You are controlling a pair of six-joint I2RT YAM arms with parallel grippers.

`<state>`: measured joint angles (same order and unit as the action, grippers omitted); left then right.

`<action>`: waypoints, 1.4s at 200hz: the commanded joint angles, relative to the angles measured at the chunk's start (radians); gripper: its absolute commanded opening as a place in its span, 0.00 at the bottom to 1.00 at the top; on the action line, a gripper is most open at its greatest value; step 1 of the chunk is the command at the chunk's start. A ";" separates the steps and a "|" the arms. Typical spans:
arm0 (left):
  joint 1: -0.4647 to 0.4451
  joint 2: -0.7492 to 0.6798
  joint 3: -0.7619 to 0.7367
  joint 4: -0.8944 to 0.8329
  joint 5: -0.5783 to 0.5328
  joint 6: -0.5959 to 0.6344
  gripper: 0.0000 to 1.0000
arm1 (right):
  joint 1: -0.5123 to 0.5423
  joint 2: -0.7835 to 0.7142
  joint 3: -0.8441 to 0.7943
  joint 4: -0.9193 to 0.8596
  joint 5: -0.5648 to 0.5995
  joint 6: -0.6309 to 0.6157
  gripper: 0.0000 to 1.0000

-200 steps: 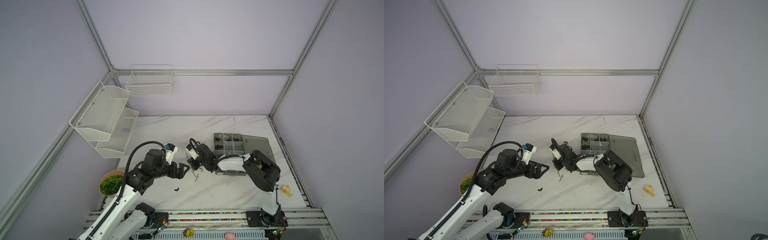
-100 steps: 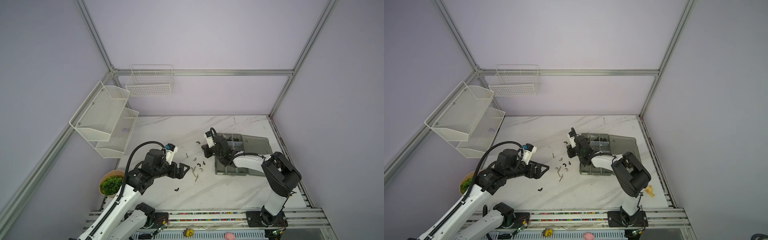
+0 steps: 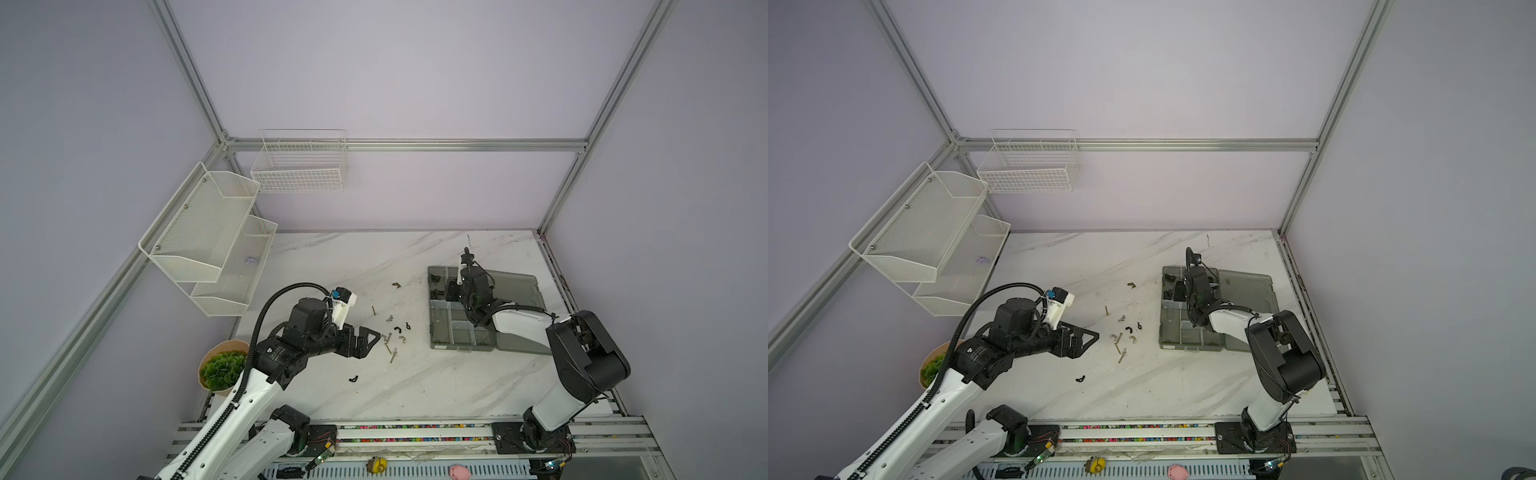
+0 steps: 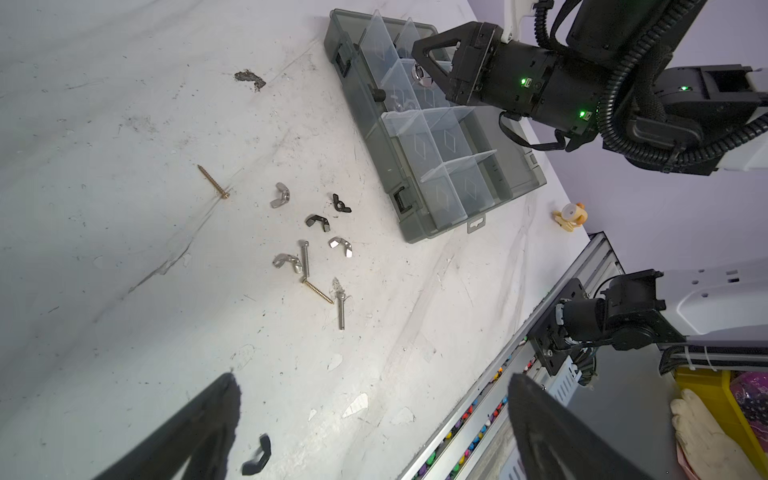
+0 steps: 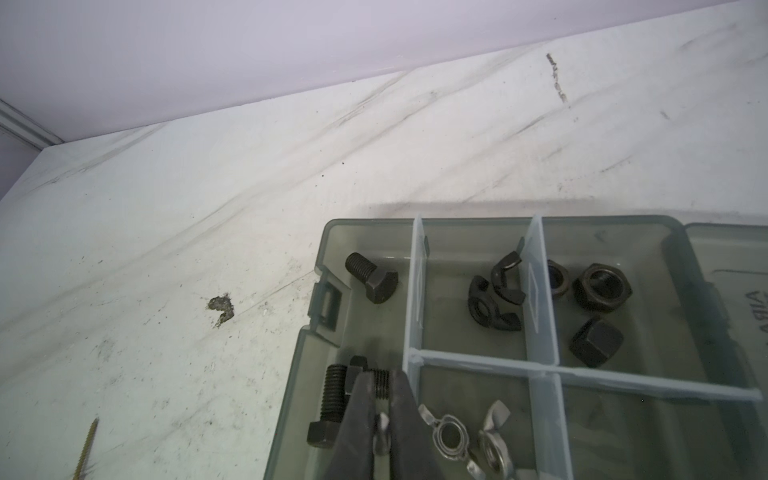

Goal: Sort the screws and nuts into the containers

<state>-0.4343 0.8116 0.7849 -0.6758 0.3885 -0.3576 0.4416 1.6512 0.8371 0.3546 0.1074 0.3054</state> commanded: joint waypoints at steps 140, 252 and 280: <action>-0.005 -0.008 -0.021 0.024 0.023 -0.004 1.00 | -0.026 -0.129 -0.122 0.227 -0.162 -0.011 0.36; -0.006 0.017 -0.018 0.020 0.017 0.002 1.00 | 0.285 0.210 0.219 -0.085 -0.344 -0.330 0.26; -0.005 0.017 -0.018 0.019 0.012 0.001 1.00 | 0.299 0.277 0.256 -0.123 -0.310 -0.337 0.24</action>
<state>-0.4343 0.8333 0.7849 -0.6758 0.3927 -0.3569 0.7357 1.8896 1.0599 0.3210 -0.2234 0.0193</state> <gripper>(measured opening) 0.995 0.243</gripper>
